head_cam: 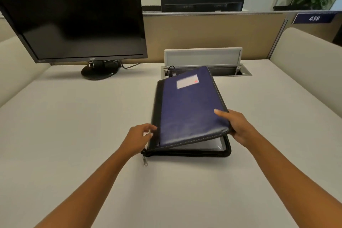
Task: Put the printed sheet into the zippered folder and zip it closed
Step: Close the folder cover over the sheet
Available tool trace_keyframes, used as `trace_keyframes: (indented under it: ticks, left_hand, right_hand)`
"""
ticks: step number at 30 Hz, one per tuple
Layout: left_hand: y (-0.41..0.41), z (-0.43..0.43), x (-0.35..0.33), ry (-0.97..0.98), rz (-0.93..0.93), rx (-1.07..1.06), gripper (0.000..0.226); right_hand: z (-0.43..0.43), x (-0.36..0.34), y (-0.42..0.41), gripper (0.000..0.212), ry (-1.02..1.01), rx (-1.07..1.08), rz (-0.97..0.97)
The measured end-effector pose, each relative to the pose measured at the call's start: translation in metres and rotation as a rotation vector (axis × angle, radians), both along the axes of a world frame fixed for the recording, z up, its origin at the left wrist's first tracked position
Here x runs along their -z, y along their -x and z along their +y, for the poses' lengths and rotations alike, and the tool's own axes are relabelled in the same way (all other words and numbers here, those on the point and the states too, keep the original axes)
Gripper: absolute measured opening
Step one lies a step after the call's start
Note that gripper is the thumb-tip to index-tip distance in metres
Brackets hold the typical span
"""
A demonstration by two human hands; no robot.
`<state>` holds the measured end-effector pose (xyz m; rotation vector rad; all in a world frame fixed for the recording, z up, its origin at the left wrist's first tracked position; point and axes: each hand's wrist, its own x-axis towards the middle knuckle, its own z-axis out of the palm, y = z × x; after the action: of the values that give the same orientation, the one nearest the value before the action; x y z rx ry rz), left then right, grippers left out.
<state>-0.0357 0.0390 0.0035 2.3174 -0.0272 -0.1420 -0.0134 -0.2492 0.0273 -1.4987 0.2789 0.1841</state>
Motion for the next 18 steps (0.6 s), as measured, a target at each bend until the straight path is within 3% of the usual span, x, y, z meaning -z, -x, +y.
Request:
trace_keyframes:
  ticks: [5,11,15,18]
  left_hand:
    - [0.018,0.032,0.030,-0.068,0.094,0.033,0.029]
    - [0.023,0.042,0.036,-0.290,0.066,0.209,0.061]
    - [0.022,0.045,0.039,-0.346,-0.012,0.251,0.047]
    - [0.020,0.046,0.042,-0.316,-0.066,0.268,0.032]
  right_hand:
    - [-0.015,0.049,0.002,0.040,0.199,0.098,0.116]
    - [0.002,0.058,0.007,0.051,0.584,0.178,0.025]
    - [0.015,0.059,0.009,0.053,0.892,0.143,-0.150]
    - [0.032,0.064,0.016,0.057,0.999,-0.070,-0.354]
